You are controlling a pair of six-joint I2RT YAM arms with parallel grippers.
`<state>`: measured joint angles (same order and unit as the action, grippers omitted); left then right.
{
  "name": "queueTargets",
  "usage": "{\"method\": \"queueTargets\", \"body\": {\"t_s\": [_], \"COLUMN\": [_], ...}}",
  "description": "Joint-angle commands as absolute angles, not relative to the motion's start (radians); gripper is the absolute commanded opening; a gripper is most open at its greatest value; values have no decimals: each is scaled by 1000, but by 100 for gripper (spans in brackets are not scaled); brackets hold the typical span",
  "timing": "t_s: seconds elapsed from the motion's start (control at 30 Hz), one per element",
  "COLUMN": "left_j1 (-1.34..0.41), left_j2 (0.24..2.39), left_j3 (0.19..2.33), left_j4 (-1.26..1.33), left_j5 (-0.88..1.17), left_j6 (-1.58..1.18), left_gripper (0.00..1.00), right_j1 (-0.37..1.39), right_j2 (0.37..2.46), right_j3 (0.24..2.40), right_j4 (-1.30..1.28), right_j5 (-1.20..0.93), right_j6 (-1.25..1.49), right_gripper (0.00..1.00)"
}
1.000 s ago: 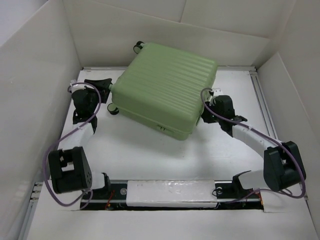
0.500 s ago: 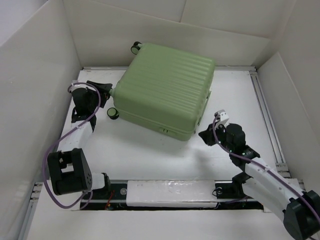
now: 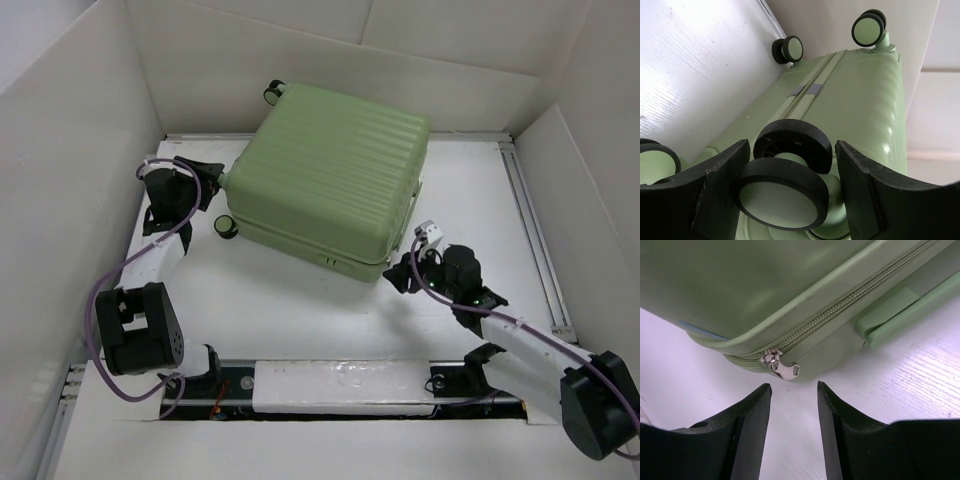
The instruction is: Pack the luggage
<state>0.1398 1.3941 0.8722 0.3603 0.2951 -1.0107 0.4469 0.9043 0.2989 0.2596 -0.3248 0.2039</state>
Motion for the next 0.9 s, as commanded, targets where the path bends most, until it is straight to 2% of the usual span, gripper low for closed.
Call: {"method": "queueTargets", "body": {"t_s": [0.0, 0.5, 0.53, 0.63, 0.67, 0.77, 0.87], "left_j1": [97, 97, 97, 97, 97, 97, 97], "left_j2": [1379, 1388, 1388, 1388, 1388, 1388, 1388], "left_j3": [940, 874, 874, 865, 865, 842, 819], "left_j4": [489, 543, 552, 552, 552, 563, 592], "left_j5": [436, 466, 466, 466, 466, 466, 466], "left_j6": [-960, -969, -969, -959, -959, -959, -973], "left_gripper": [0, 0, 0, 0, 0, 0, 0], "right_j1": [468, 497, 497, 520, 535, 586, 678], "right_j2": [946, 1039, 1039, 1003, 979, 921, 861], "right_j3": [366, 449, 449, 430, 430, 410, 373], "right_j4": [368, 377, 390, 413, 413, 413, 390], "right_j5": [-377, -289, -279, -242, -230, -175, -92], "right_j6": [167, 89, 89, 98, 98, 123, 179], "right_gripper": [47, 43, 36, 23, 13, 0, 0]}}
